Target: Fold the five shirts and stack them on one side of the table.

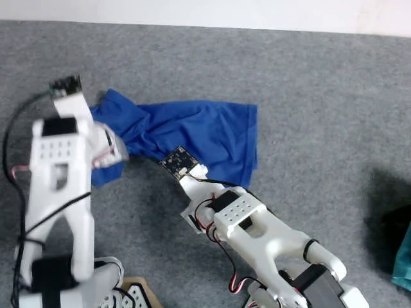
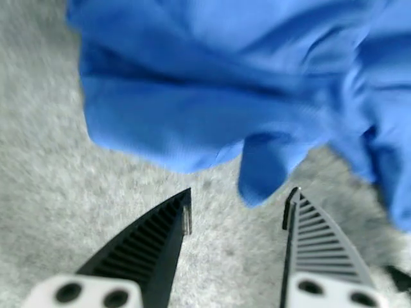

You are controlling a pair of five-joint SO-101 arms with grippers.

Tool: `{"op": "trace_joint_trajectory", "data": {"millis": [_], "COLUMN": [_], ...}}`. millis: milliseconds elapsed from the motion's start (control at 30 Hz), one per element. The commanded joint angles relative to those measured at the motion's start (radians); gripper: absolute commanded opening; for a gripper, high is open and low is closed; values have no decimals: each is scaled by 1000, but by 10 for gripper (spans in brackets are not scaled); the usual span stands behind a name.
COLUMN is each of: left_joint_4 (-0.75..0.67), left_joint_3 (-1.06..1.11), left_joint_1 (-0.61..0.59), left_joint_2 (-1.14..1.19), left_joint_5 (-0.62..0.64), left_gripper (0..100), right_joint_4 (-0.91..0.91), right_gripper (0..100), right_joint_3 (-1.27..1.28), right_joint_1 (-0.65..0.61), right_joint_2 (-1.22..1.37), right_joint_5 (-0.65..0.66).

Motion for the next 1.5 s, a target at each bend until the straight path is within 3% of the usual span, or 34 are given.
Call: {"op": "trace_joint_trajectory", "data": {"millis": [0,233,467,700,967,1200,1467], "left_joint_4": [-140,-321,-460,-460,-465,-465,-459], "left_joint_3": [274,460,407,236,188,186,191], "left_joint_1": [-12,-13,-13,-15,-7,-13,-13], "left_joint_2": [-148,-182,-35,239,272,272,266], "left_joint_5": [-55,-100,-101,-101,-95,-121,-163], "left_gripper": [247,245,246,245,241,0,6], "right_joint_4": [-16,-16,-16,-16,-16,-16,-16], "right_gripper": [126,126,126,126,126,126,126], "right_joint_3": [-33,-33,-33,-33,-33,-33,-33], "right_joint_1": [-5,-5,-5,-5,-5,-5,-5], "right_joint_2": [-1,-1,-1,-1,-1,-1,-1], "right_joint_5": [12,12,12,12,12,12,12]}}
